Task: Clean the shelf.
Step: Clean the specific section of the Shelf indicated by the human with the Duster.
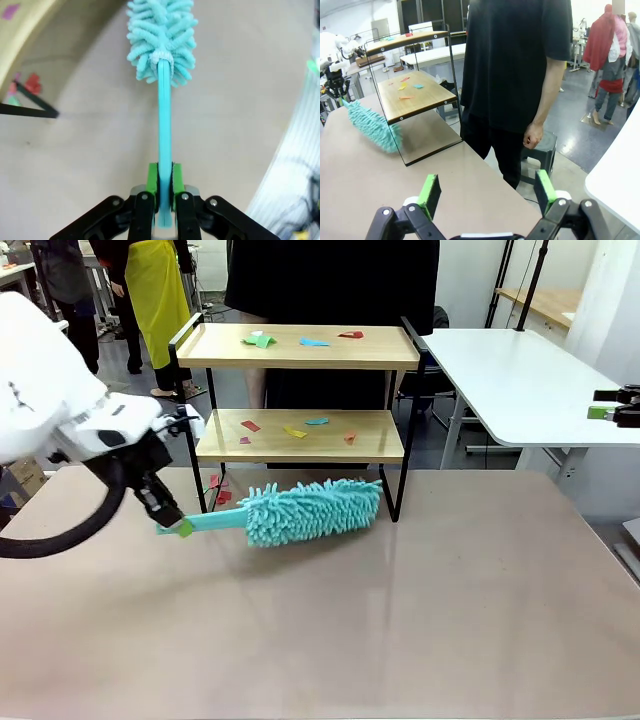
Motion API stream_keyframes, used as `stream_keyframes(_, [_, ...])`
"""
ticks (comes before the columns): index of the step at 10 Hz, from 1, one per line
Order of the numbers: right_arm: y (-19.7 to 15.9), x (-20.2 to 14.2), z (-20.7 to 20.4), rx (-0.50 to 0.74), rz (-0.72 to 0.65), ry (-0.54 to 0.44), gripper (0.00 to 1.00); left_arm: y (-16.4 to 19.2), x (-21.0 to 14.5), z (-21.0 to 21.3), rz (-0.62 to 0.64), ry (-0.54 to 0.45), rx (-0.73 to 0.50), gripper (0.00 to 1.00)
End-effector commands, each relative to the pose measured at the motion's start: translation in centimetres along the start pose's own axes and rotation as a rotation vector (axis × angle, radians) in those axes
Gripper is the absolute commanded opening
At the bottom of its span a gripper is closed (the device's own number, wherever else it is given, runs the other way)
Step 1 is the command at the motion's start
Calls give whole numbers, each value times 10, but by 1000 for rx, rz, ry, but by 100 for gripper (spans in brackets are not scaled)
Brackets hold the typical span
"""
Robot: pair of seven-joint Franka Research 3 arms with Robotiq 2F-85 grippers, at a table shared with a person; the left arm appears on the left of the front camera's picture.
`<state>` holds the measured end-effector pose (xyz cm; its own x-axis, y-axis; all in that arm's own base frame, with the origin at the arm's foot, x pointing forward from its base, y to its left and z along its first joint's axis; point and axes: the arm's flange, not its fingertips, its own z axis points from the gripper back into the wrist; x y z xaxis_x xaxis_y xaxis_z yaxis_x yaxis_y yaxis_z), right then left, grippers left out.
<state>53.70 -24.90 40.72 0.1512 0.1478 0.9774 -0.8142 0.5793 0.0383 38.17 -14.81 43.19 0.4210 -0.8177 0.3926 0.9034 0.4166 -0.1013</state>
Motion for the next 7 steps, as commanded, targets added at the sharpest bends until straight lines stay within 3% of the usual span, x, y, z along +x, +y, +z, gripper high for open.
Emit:
stream_keyframes(1, [1,2,-1,1,4,0,100,12,-5,28,-105,65,-128,14])
stream_keyframes(3, [1,2,-1,1,4,0,100,11,-16,74,-167,185,-140,14])
stream_keyframes(7, [1,2,-1,1,4,0,100,-10,-31,180,-241,433,-52,14])
